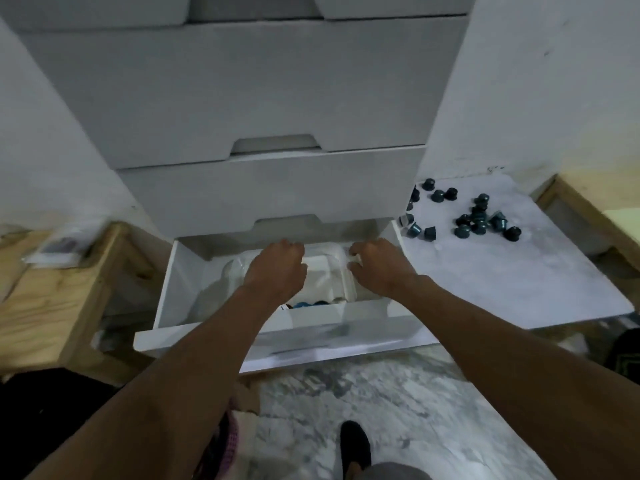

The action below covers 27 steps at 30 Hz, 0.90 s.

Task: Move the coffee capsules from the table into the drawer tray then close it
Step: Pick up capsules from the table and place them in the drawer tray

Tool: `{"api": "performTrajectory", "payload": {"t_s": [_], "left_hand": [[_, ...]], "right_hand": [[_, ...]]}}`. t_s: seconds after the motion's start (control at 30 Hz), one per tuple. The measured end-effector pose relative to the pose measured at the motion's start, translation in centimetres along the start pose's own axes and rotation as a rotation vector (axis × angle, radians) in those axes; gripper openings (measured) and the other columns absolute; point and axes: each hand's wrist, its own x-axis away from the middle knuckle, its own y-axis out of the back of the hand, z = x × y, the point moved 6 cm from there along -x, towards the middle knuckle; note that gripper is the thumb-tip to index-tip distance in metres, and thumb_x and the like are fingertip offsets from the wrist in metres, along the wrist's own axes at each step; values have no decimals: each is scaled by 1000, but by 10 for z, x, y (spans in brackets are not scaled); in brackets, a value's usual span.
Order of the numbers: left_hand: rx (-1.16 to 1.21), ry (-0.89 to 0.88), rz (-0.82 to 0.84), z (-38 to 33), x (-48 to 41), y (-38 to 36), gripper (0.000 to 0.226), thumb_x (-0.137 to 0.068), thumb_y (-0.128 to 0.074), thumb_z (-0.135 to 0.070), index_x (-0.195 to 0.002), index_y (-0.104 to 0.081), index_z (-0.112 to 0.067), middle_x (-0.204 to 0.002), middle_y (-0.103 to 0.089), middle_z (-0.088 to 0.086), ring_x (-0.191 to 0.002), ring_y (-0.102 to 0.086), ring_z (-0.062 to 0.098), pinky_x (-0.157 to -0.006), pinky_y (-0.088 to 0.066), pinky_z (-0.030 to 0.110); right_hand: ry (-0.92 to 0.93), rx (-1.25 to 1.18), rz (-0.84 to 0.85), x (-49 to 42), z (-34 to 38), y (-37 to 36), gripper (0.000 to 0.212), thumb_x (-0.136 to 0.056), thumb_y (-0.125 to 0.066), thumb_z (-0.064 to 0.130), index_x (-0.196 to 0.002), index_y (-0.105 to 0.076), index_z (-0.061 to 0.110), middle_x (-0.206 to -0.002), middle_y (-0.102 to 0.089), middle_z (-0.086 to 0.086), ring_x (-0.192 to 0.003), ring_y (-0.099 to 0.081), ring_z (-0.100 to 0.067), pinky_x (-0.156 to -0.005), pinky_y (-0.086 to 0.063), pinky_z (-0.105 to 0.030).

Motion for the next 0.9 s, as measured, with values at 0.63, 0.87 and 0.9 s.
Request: {"api": "performTrajectory", "payload": {"t_s": [0.63, 0.87, 0.9], "left_hand": [[9, -537, -246, -176, 45, 69, 29, -95, -44, -31, -115, -55, -13, -111, -59, 7, -99, -57, 26, -78, -47, 37], [-3, -625, -194, -263, 16, 39, 24, -95, -43, -30, -102, -56, -11, -102, -59, 6, -92, -58, 27, -73, -46, 38], [-8, -628, -191, -278, 9, 34, 25, -95, -43, -30, -104, -56, -11, -103, -59, 6, -94, -58, 27, -72, -46, 37]], "right_hand": [[-311, 41, -383, 160, -80, 101, 39, -95, -52, 29, -129, -54, 11, -130, -56, -11, -117, -53, -30, -94, -46, -39], [-417, -5, -390, 178, -166, 110, 37, -95, -50, 30, -127, -54, 13, -124, -57, -10, -110, -55, -30, -89, -48, -39], [-422, -7, -389, 178, -182, 111, 36, -95, -50, 30, -127, -55, 13, -124, -58, -10, -110, -55, -30, -89, -48, -39]]}}
